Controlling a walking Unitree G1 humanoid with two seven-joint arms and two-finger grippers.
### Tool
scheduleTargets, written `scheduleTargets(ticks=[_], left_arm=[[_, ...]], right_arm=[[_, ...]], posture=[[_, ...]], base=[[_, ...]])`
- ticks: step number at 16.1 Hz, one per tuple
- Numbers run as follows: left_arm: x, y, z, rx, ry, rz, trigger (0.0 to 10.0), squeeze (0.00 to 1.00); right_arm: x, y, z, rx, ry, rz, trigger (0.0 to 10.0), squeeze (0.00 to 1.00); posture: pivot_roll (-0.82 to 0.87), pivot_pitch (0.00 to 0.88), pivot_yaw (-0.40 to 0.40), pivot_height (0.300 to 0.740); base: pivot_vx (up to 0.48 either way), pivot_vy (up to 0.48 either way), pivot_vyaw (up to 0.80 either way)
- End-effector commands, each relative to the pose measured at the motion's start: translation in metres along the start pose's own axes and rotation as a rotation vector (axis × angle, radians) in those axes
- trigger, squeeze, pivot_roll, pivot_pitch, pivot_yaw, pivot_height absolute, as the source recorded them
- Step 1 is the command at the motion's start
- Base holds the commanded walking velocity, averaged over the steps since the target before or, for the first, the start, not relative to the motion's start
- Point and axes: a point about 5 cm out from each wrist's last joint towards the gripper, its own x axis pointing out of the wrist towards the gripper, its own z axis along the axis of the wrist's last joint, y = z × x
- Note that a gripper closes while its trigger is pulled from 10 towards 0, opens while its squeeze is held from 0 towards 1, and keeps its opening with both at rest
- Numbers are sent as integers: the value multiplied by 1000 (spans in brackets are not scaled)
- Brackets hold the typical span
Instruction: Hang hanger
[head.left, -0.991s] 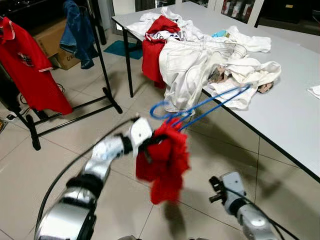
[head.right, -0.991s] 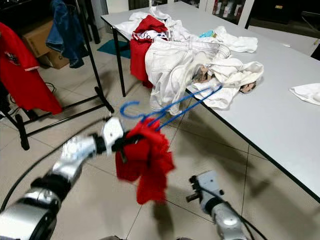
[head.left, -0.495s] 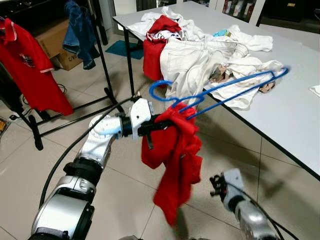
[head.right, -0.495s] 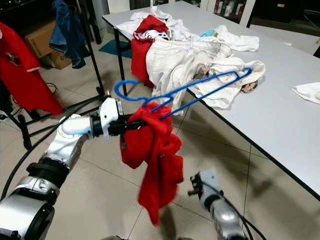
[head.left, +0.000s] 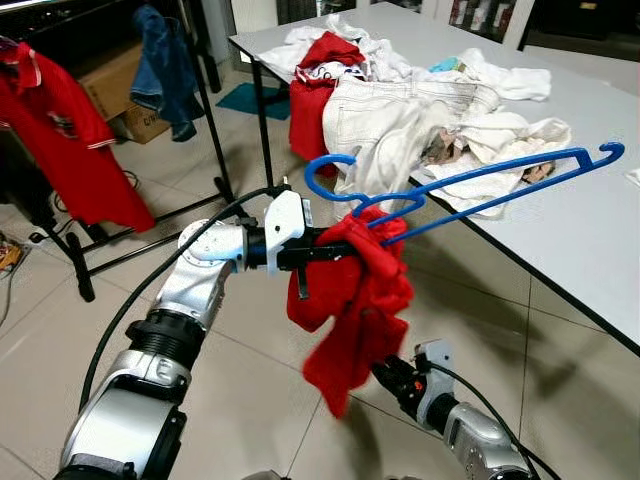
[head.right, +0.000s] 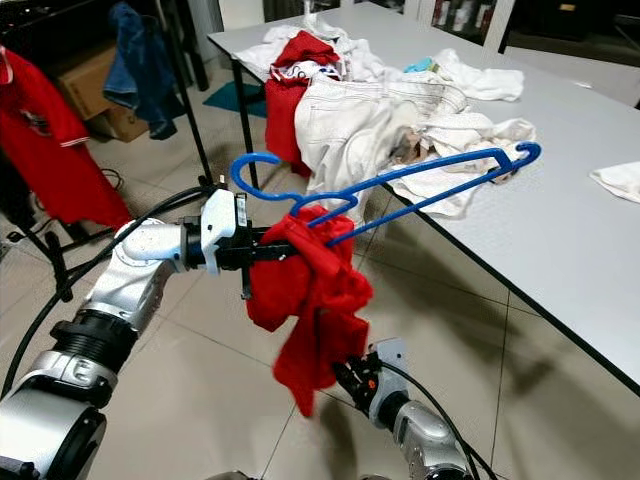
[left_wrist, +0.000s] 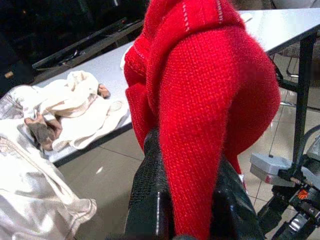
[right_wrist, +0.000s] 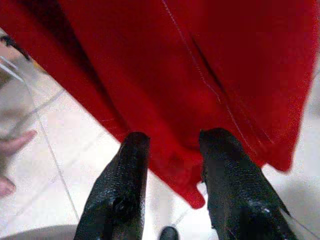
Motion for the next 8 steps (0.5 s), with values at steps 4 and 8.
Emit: scheduleTargets(ticks=[4,8], left_arm=[[3,-2,11,18,-42,-23,10000,0],[2,-5,15,16,-47,-30,10000,0]], right_arm=[[7,-6,14,-22,-26,-115,10000,0],[19,14,15,-26,-31,-25,10000,0]], posture=[[-128,0,71,740],[-115,0,73,740]], base=[[0,0,0],[0,0,0]])
